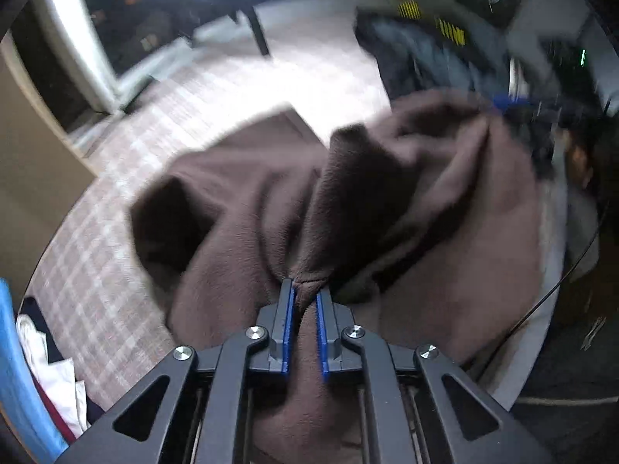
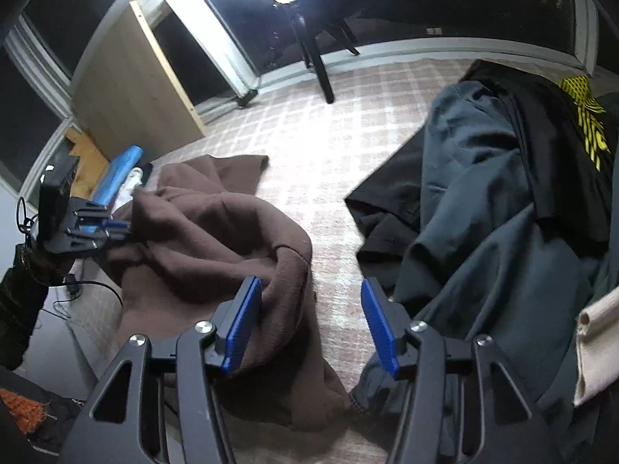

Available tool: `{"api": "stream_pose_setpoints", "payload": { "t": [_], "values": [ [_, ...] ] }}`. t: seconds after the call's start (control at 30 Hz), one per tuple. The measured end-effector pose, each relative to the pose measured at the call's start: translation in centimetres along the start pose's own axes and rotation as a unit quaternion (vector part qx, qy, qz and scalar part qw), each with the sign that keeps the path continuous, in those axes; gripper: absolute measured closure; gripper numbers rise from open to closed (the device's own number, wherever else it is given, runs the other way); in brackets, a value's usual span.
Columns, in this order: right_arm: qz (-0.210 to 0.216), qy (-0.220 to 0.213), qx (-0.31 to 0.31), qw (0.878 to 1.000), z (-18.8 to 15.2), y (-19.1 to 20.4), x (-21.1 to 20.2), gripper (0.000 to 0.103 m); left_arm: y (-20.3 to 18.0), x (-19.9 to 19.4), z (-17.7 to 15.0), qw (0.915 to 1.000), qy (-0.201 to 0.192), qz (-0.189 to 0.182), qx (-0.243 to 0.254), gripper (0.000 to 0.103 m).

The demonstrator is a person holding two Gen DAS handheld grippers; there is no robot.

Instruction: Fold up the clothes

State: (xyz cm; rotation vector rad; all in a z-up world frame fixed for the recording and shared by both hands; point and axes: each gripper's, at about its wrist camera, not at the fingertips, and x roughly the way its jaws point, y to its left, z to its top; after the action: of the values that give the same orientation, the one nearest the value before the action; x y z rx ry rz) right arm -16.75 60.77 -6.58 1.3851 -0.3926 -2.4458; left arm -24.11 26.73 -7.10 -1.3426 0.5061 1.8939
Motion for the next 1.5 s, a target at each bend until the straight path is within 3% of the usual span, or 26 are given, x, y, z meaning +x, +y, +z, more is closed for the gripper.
{"api": "stream_pose_setpoints", "payload": {
  "t": [0.07, 0.17, 0.23, 0.4, 0.67, 0.73, 0.87, 0.9, 0.97, 1.0, 1.07, 1.2, 1.33, 1.5],
  "values": [
    [0.009, 0.0, -0.015, 1.0, 0.3, 0.6, 0.0, 0.05, 1.6, -3.1, -0.1, 0.9986, -0.041, -0.002, -0.034, 0.095],
    [0.024, 0.003, -0.044, 0.999, 1.2, 2.2, 0.6, 0.045, 4.6, -6.5, -0.8, 0.9931, -0.084, 0.034, -0.074, 0.095],
    [0.04, 0.009, -0.066, 0.997, 1.9, 3.6, 1.7, 0.044, 6.1, -6.6, -1.4, 0.991, -0.084, 0.038, -0.097, 0.095],
    [0.085, 0.032, -0.127, 0.988, 2.6, 7.3, 4.1, 0.044, 6.5, -4.3, -3.1, 0.9925, -0.052, 0.049, -0.099, 0.095],
    [0.165, 0.033, -0.169, 0.971, -0.6, 10.0, 0.8, 0.041, 6.7, -3.8, -4.9, 0.9914, -0.051, 0.039, -0.115, 0.095],
    [0.156, 0.033, -0.192, 0.968, -1.7, 11.2, 0.9, 0.032, 6.5, -3.7, -5.2, 0.9915, -0.051, 0.037, -0.114, 0.095],
    [0.069, 0.043, -0.251, 0.965, -3.1, 13.7, 4.9, 0.031, 6.2, -3.4, -5.8, 0.9924, -0.047, 0.038, -0.107, 0.095],
    [0.049, 0.046, -0.251, 0.966, -3.1, 13.8, 6.0, 0.036, 6.2, -3.4, -6.0, 0.9925, -0.048, 0.039, -0.105, 0.095],
    [0.029, 0.058, -0.207, 0.976, -2.6, 13.0, 7.1, 0.098, 6.0, -3.8, -6.2, 0.9924, -0.057, 0.032, -0.104, 0.095],
    [0.021, 0.06, -0.183, 0.981, -2.2, 12.6, 7.3, 0.098, 5.9, -4.1, -6.3, 0.9924, -0.063, 0.029, -0.102, 0.095],
    [0.018, 0.018, -0.139, 0.99, -1.5, 12.1, 4.8, 0.098, 5.6, -5.3, -6.3, 0.9918, -0.083, 0.026, -0.094, 0.095],
    [-0.021, -0.079, -0.144, 0.986, 0.1, 14.4, -2.7, 0.099, 4.6, -9.9, -5.8, 0.9855, -0.148, 0.008, -0.083, 0.095],
    [-0.057, -0.162, -0.175, 0.969, 2.3, 18.4, -10.9, 0.099, 1.9, -18.0, -4.8, 0.9711, -0.229, 0.038, -0.053, 0.096],
    [-0.078, -0.265, -0.224, 0.935, 2.6, 23.9, -21.0, 0.099, -3.1, -29.3, -5.5, 0.944, -0.312, 0.105, -0.021, 0.096]
  ]
}}
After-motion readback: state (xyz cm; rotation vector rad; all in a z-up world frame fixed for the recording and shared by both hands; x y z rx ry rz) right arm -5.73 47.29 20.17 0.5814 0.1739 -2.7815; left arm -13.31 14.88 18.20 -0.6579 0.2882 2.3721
